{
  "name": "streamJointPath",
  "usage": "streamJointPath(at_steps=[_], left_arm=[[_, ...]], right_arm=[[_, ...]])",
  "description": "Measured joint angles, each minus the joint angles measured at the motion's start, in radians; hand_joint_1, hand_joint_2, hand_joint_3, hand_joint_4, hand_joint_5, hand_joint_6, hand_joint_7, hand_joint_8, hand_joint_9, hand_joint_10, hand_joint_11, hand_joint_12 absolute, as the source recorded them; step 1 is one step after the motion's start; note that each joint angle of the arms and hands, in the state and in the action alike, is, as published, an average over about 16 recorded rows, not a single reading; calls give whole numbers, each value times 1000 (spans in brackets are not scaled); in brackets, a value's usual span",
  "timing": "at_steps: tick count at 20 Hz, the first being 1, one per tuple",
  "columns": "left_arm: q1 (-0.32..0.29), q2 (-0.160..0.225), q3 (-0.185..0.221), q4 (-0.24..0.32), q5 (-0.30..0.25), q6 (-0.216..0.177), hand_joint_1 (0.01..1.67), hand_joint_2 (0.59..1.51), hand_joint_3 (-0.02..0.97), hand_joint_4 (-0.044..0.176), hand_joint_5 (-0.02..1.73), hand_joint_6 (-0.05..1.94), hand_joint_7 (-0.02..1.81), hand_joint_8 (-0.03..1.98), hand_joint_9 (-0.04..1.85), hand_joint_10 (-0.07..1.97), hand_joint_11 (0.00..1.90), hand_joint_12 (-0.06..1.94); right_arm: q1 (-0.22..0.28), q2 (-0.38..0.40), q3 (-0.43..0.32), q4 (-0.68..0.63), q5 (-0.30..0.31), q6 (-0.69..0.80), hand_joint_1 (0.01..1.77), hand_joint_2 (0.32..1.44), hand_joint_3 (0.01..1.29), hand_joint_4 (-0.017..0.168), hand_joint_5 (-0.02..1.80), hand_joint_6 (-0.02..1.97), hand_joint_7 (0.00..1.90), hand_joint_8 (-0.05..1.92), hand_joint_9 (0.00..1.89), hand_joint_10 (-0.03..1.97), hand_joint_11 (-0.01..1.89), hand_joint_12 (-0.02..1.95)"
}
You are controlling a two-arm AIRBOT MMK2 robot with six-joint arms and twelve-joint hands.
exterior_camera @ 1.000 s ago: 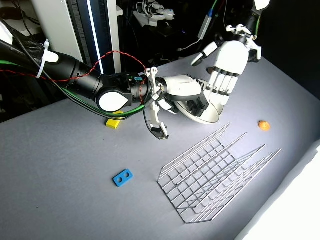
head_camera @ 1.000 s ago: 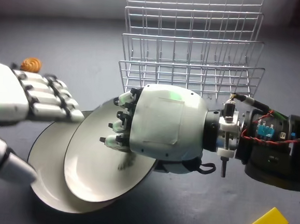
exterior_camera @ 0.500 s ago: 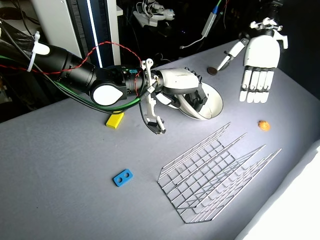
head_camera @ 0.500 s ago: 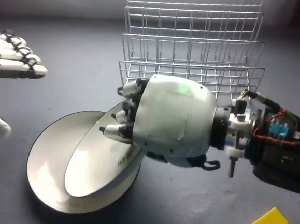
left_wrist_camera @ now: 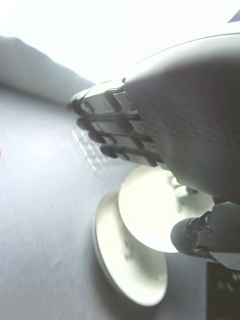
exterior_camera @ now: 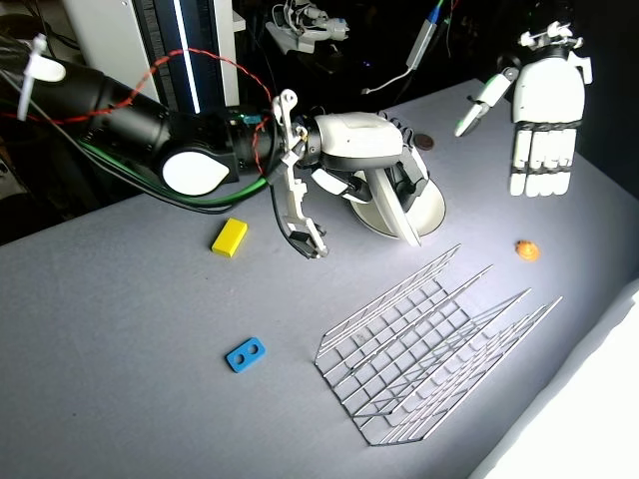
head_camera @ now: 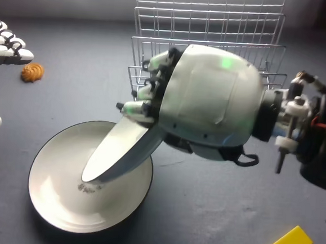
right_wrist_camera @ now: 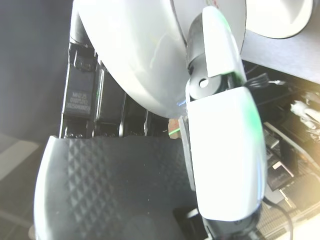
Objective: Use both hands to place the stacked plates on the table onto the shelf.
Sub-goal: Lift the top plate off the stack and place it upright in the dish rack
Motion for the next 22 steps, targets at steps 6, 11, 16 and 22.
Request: streamJointPath(at_steps=[6, 11, 16, 22], left_arm=[[-4, 3, 19, -1, -9, 0, 17, 1060, 16, 1, 21, 16, 18, 0, 18, 8, 14, -11], [-2, 4, 33, 4, -24, 0, 17, 1061, 16, 1, 20, 16, 20, 0, 18, 8, 15, -11], [3, 4, 52, 29, -71, 2, 17, 1062, 16, 1, 21, 16, 19, -1, 18, 8, 15, -10], [9, 4, 69, 82, -214, 22, 17, 1063, 16, 1, 21, 16, 17, -1, 18, 8, 16, -11]], right_arm=[[78, 87, -65, 15, -20, 69, 1165, 1055, 12, -2, 740, 1263, 999, 1074, 1225, 167, 850, 1042], [165, 154, -84, 6, -65, 196, 1165, 1055, 12, 0, 729, 1290, 992, 1081, 1215, 167, 846, 1039], [243, 198, -58, 2, -140, 354, 1165, 1055, 12, 1, 690, 1357, 975, 1092, 1200, 166, 827, 1050], [305, 217, 16, 49, -230, 495, 1166, 1055, 12, 0, 662, 1381, 957, 1119, 1191, 173, 804, 1066]])
